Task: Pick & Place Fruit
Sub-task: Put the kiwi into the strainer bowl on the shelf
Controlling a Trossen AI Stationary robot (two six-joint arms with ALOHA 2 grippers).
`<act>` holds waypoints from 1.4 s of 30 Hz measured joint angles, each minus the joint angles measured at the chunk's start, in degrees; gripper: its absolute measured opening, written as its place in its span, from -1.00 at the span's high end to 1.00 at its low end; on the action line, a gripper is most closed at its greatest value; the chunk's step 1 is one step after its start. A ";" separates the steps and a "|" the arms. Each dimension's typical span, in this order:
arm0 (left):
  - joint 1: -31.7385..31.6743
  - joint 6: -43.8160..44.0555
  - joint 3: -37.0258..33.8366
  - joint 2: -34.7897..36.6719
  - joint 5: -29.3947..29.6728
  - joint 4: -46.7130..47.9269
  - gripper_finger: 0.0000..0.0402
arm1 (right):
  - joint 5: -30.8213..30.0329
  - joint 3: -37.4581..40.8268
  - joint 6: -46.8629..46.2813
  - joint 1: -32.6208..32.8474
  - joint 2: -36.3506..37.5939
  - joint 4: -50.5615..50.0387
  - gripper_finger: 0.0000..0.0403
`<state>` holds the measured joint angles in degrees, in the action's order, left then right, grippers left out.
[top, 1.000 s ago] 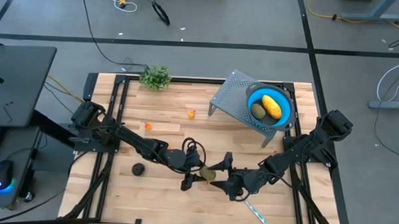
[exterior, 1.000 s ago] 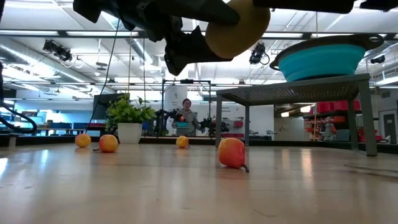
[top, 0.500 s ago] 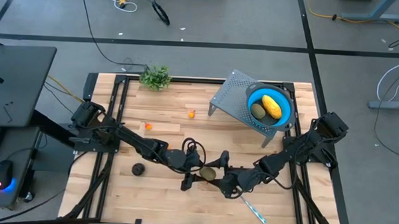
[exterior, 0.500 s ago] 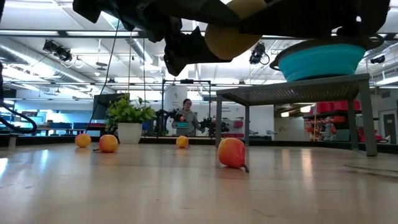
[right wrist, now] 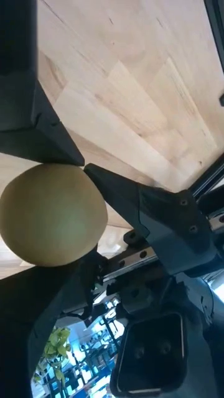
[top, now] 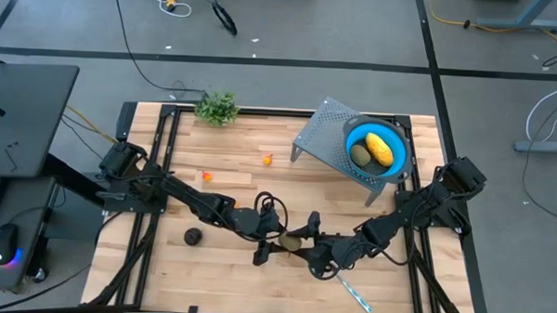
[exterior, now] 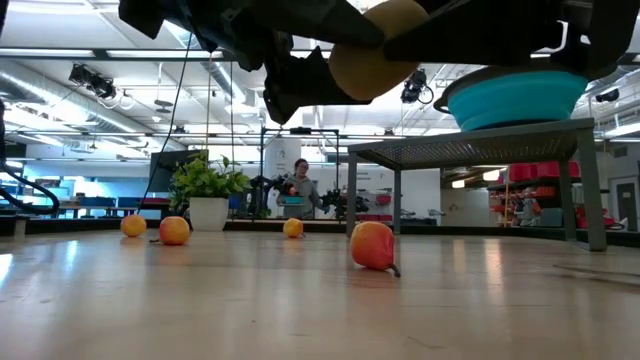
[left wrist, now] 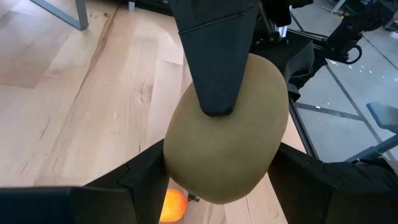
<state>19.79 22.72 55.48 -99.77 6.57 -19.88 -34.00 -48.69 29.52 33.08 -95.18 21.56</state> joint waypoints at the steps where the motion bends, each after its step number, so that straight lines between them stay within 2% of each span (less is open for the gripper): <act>1: 0.00 0.00 0.00 0.00 0.01 -0.02 -0.26 | -0.01 0.00 0.00 0.00 0.00 0.01 -0.21; 9: 0.00 -0.24 0.00 0.00 -0.11 -0.13 -0.33 | -0.33 0.00 0.07 0.02 0.00 0.12 -0.19; 17: 0.00 -0.39 0.00 0.05 -0.76 -0.71 -0.65 | -0.44 0.00 -0.06 0.00 0.00 0.48 -0.19; 23: 0.00 -2.02 0.00 3.58 -1.50 -0.23 -0.92 | -0.55 -0.04 -0.09 0.78 0.02 0.50 -0.19; 25: 0.00 -2.43 0.00 5.37 -0.93 1.13 -0.97 | -2.35 -0.04 0.12 1.40 0.02 0.52 -0.19; 28: 0.02 -3.00 0.02 8.29 1.99 5.46 -0.96 | -10.64 -0.05 3.49 3.40 0.56 0.35 -0.19; 33: 0.89 -4.54 0.00 11.58 10.95 12.30 -0.94 | -34.71 -1.92 10.88 6.88 3.28 0.80 -0.19; 35: 1.89 -5.70 -0.02 11.69 14.29 12.99 -0.94 | -41.59 -2.13 12.98 7.34 4.79 0.71 -0.19; 40: 3.81 -6.36 -0.44 10.46 16.71 12.83 -0.94 | -53.54 -2.25 17.03 5.70 10.81 0.81 -0.19; 42: 4.33 -5.75 -0.31 9.49 17.99 11.60 -0.94 | -55.97 -2.25 18.14 3.78 13.81 0.81 -0.19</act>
<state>24.12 16.97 55.17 -90.27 24.56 -8.28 -89.97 -50.94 47.66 36.86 -81.37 22.37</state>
